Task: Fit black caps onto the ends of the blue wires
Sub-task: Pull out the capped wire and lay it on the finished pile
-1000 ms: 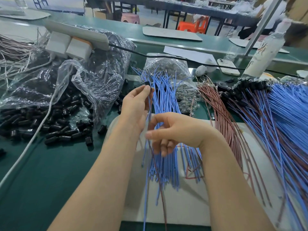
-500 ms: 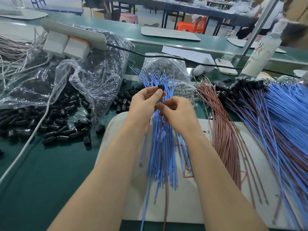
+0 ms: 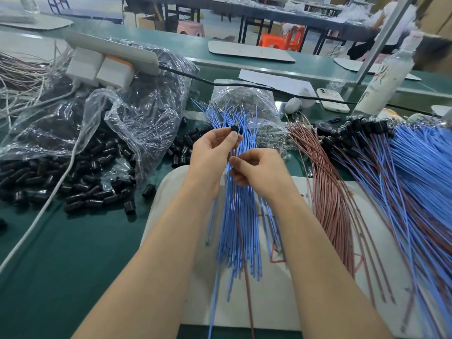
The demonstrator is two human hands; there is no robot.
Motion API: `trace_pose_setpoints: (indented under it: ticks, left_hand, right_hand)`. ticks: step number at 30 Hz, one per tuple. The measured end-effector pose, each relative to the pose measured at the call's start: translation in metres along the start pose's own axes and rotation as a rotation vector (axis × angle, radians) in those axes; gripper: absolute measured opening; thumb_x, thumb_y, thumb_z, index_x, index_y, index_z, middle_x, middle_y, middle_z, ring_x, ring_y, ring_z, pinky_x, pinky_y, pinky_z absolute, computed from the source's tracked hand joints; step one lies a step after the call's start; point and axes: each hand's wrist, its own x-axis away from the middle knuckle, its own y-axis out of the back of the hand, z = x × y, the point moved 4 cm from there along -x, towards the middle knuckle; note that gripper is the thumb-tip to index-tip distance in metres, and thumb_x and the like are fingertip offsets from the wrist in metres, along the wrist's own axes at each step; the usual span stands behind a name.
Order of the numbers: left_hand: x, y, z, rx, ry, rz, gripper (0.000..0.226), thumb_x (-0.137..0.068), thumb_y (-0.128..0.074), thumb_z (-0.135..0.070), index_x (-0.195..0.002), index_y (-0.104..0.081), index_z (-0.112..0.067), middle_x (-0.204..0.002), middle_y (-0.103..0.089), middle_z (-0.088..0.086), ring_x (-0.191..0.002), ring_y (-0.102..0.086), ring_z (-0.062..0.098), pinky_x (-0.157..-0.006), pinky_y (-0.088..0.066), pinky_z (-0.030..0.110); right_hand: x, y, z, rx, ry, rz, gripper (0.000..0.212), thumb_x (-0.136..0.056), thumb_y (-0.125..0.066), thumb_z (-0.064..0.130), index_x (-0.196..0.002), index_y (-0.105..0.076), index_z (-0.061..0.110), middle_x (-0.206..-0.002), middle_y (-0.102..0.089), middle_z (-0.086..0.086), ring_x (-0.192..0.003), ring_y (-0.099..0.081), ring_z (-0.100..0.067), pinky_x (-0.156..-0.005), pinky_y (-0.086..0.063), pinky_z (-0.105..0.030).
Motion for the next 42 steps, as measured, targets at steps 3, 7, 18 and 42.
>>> trace_pose_setpoints:
  ticks: [3, 7, 18, 42]
  left_hand:
    - [0.000, 0.000, 0.000, 0.010, 0.014, -0.001, 0.008, -0.092, -0.056, -0.005, -0.092, -0.059, -0.013, -0.082, -0.068, 0.002, -0.079, -0.060, 0.010, -0.076, -0.045, 0.027]
    - [0.001, 0.000, 0.000, 0.059, 0.048, 0.002, 0.009, -0.093, -0.056, -0.005, -0.089, -0.059, -0.013, -0.083, -0.067, 0.003, -0.078, -0.059, 0.011, -0.077, -0.045, 0.025]
    - [0.001, 0.000, -0.003, 0.150, 0.073, -0.001, 0.009, -0.093, -0.054, -0.004, -0.089, -0.058, -0.011, -0.083, -0.066, 0.005, -0.070, -0.060, 0.006, -0.065, -0.048, 0.016]
    - [0.007, -0.007, -0.009, -0.417, -0.252, 0.025, 0.023, -0.093, -0.054, -0.004, -0.101, -0.062, -0.024, -0.099, -0.067, 0.009, -0.082, -0.060, 0.019, -0.080, -0.054, 0.043]
  right_hand:
    - [0.002, 0.000, 0.002, -0.027, -0.006, 0.017, 0.021, -0.092, -0.060, 0.008, -0.071, -0.062, 0.011, -0.061, -0.063, -0.004, -0.049, -0.057, -0.008, -0.049, -0.049, -0.016]
    - [0.004, 0.000, 0.004, -0.069, -0.015, 0.044, 0.018, -0.093, -0.058, 0.005, -0.077, -0.064, 0.004, -0.062, -0.062, -0.006, -0.046, -0.056, -0.005, -0.048, -0.048, -0.014]
    - [0.005, -0.003, 0.004, -0.096, -0.043, 0.096, 0.015, -0.094, -0.054, 0.002, -0.091, -0.064, -0.009, -0.064, -0.060, -0.010, -0.042, -0.056, -0.002, -0.050, -0.052, -0.014]
    - [-0.002, 0.008, 0.001, 0.018, 0.076, -0.142, 0.011, -0.091, -0.057, 0.010, -0.088, -0.068, 0.009, -0.074, -0.069, -0.003, -0.055, -0.059, -0.004, -0.058, -0.050, -0.024]
